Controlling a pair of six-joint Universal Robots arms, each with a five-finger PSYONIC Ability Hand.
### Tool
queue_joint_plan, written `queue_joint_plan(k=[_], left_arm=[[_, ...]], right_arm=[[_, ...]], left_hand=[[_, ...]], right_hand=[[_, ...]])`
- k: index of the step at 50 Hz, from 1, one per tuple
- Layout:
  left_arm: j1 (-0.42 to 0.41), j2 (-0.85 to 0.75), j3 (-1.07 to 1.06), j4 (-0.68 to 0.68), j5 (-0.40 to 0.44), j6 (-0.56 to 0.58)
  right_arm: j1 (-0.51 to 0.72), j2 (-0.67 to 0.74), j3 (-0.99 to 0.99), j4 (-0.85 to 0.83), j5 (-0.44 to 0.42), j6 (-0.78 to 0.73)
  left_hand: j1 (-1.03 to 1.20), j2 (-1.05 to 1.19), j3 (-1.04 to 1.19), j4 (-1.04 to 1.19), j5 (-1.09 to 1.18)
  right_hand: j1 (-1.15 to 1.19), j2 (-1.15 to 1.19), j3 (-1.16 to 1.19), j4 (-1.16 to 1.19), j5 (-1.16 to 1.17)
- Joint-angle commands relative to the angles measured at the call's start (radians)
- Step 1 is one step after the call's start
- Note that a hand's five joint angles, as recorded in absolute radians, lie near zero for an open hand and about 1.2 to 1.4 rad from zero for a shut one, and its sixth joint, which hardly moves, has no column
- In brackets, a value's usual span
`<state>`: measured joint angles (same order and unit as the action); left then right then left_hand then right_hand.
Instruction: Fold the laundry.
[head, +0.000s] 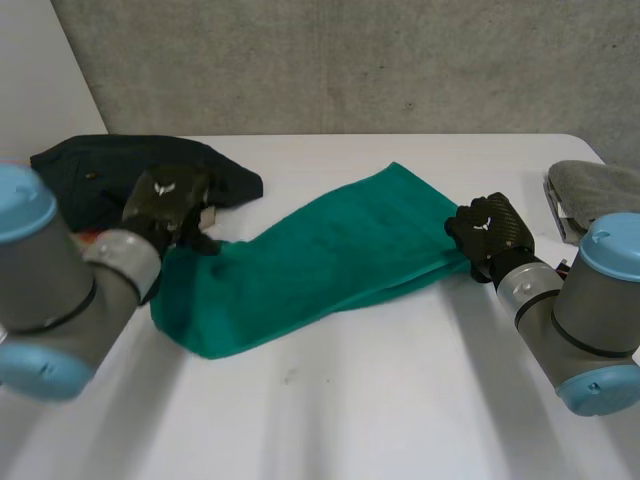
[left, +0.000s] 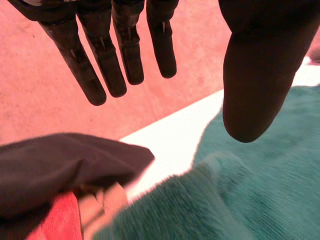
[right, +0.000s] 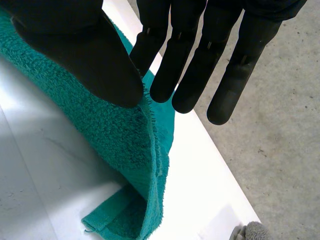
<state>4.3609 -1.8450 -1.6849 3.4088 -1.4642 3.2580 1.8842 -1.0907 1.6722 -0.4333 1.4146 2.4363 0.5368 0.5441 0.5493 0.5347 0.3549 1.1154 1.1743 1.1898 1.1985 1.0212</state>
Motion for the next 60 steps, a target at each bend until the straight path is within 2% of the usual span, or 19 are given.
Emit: queue_joint_plan(k=[1,4,9,12,15,23,26,31,33,34,38,44,49,52,53,54,60], left_arm=[[-0.009,0.075,-0.202,0.001,-0.001,0.098],[-0.027,0.063,-0.249,0.003,-0.005,0.186],[-0.044,0.041,-0.286,0.003,-0.01,0.287],[-0.034,0.015,-0.285,0.006,-0.005,0.293],[-0.024,-0.039,-0.268,0.02,-0.005,0.296],[0.017,-0.125,-0.225,0.049,-0.005,0.302],[0.025,-0.163,-0.197,0.058,-0.004,0.302],[0.025,-0.197,-0.162,0.104,-0.005,0.304],[0.025,-0.206,-0.153,0.107,-0.004,0.304],[0.026,-0.21,-0.144,0.106,-0.004,0.304],[0.019,-0.171,-0.142,0.103,-0.027,0.302],[0.002,0.099,-0.151,0.099,-0.038,0.286],[-0.004,0.259,-0.124,0.081,-0.034,0.247],[-0.004,0.322,-0.078,-0.012,-0.033,0.23],[-0.004,0.331,-0.064,-0.046,-0.033,0.229],[-0.006,0.342,-0.027,-0.116,-0.031,0.227],[-0.003,0.337,0.099,-0.333,-0.019,0.213]], right_arm=[[0.0,0.0,0.001,0.005,0.004,0.0],[0.0,0.0,0.003,0.005,0.004,0.0],[-0.002,0.0,0.007,0.005,0.003,0.0],[-0.002,0.0,0.011,0.007,0.003,0.0],[-0.002,0.0,0.011,0.007,0.003,-0.002],[-0.002,0.0,0.011,0.007,0.004,-0.002],[-0.004,0.0,0.012,0.007,0.004,-0.003],[-0.004,0.0,0.015,0.007,0.006,-0.005],[-0.008,0.0,0.015,0.007,0.007,-0.006],[-0.01,0.0,0.015,0.007,0.007,-0.006],[-0.016,-0.018,0.017,0.011,0.026,-0.01],[-0.019,-0.141,0.008,0.039,0.052,-0.016],[-0.02,-0.266,-0.055,0.23,0.05,-0.037],[-0.025,-0.322,-0.104,0.345,0.047,-0.049],[-0.039,-0.357,-0.152,0.429,0.046,-0.06],[-0.048,-0.376,-0.176,0.471,0.044,-0.066],[-0.094,-0.472,-0.348,0.736,0.009,-0.079]], left_hand=[[0.135,0.127,0.122,0.137,0.142],[0.255,0.248,0.242,0.257,0.262],[0.264,0.257,0.251,0.266,0.271],[0.238,0.23,0.225,0.24,0.245],[0.076,0.069,0.064,0.078,0.084],[0.073,0.066,0.06,0.075,0.08],[0.152,0.145,0.139,0.154,0.159],[0.422,0.415,0.409,0.424,0.429],[0.592,0.584,0.579,0.594,0.599],[0.857,0.849,0.844,0.859,0.864],[0.859,0.852,0.847,0.862,0.867],[0.859,0.852,0.847,0.862,0.867],[0.859,0.852,0.847,0.862,0.867],[0.859,0.852,0.847,0.862,0.867],[0.859,0.852,0.847,0.862,0.867],[0.859,0.852,0.847,0.862,0.867],[0.859,0.852,0.847,0.862,0.867]], right_hand=[[0.281,0.222,0.207,0.198,0.201],[0.281,0.222,0.207,0.198,0.201],[0.281,0.222,0.207,0.198,0.201],[0.281,0.222,0.207,0.198,0.201],[0.281,0.222,0.207,0.198,0.201],[0.281,0.222,0.207,0.198,0.201],[0.281,0.222,0.207,0.198,0.201],[0.281,0.222,0.207,0.198,0.201],[0.281,0.222,0.207,0.198,0.201],[0.281,0.222,0.207,0.198,0.201],[0.281,0.222,0.207,0.198,0.201],[0.281,0.222,0.207,0.198,0.201],[0.281,0.222,0.207,0.198,0.201],[0.281,0.222,0.207,0.198,0.201],[0.281,0.222,0.207,0.198,0.201],[0.281,0.222,0.207,0.198,0.201],[0.281,0.222,0.207,0.198,0.201]])
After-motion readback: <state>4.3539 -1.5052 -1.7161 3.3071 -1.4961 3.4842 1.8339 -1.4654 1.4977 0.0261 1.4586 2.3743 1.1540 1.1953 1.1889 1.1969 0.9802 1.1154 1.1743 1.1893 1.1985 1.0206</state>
